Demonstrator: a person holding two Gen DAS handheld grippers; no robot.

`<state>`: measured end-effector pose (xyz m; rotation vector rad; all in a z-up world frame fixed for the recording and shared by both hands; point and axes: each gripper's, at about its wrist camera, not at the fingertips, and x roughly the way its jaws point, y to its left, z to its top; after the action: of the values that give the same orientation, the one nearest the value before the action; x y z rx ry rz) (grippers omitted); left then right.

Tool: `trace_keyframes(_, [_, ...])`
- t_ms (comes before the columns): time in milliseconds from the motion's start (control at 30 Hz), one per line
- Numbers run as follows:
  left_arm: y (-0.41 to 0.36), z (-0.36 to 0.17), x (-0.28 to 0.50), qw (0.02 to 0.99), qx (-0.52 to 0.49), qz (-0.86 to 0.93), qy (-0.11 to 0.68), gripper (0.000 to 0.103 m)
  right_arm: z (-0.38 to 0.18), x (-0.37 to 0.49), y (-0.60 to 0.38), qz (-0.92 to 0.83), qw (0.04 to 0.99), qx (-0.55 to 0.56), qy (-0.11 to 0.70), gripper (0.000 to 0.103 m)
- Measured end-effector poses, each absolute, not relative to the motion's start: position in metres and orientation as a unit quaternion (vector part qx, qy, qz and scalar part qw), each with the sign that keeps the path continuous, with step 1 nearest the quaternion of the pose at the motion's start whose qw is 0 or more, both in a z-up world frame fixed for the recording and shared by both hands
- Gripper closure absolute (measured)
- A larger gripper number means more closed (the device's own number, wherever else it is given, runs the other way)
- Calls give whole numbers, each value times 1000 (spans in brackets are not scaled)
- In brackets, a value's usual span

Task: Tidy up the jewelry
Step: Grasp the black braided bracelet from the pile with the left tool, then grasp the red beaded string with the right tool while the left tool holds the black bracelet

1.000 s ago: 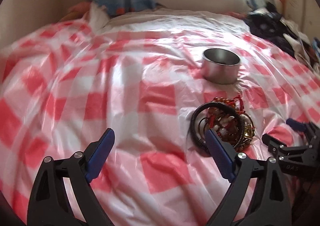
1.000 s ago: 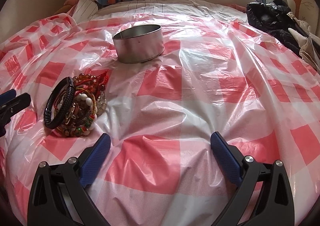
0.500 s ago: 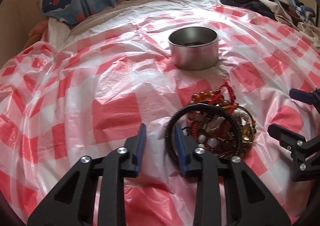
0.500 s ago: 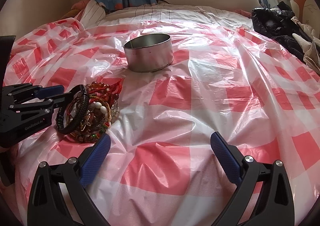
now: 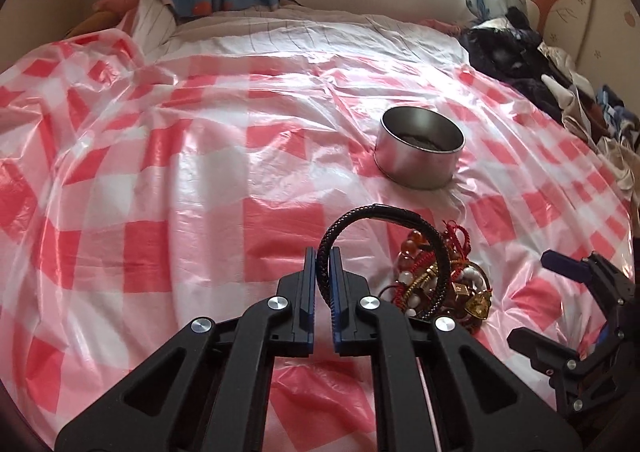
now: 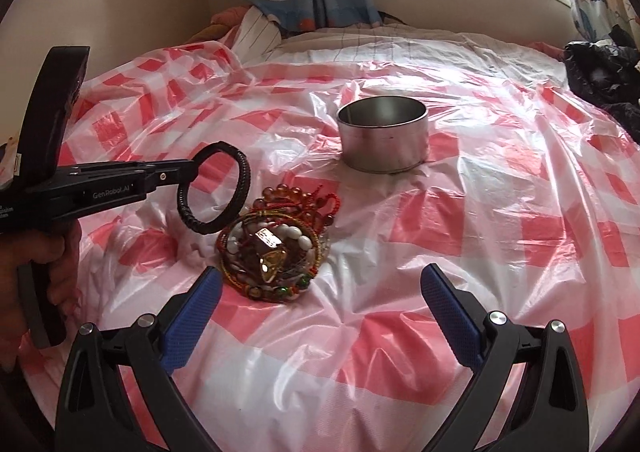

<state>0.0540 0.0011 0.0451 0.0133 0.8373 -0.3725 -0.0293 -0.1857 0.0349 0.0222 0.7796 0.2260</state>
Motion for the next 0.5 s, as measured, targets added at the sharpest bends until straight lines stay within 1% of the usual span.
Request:
trace_keyframes(67, [4, 47, 55, 899, 2, -173, 402, 97, 37, -21, -182, 138, 912, 20, 385, 10])
trace_keyframes(100, [5, 48, 56, 900, 0, -170, 401, 97, 37, -18, -179, 148, 910, 21, 387, 18])
trace_keyframes(133, [7, 49, 56, 901, -4, -168, 400, 97, 38, -13, -177, 162, 905, 25, 392, 32])
trace_keyframes(200, [11, 50, 57, 903, -10, -162, 399, 97, 36, 2, -176, 191, 892, 49, 406, 42])
trace_keyframes(267, [15, 51, 59, 904, -18, -157, 397, 97, 34, 18, -178, 202, 884, 68, 417, 45])
trace_keyframes(367, [20, 54, 60, 906, -25, -152, 395, 97, 28, 36, -180, 205, 876, 79, 430, 55])
trace_keyframes(400, [20, 54, 60, 906, -25, -152, 395, 97, 26, 40, -181, 207, 873, 82, 434, 60])
trace_keyframes(467, [19, 54, 60, 906, -23, -152, 395, 97, 23, 47, -181, 200, 872, 78, 440, 63])
trace_keyframes(500, [18, 54, 61, 906, -22, -152, 395, 97, 21, 49, -181, 195, 873, 73, 441, 68])
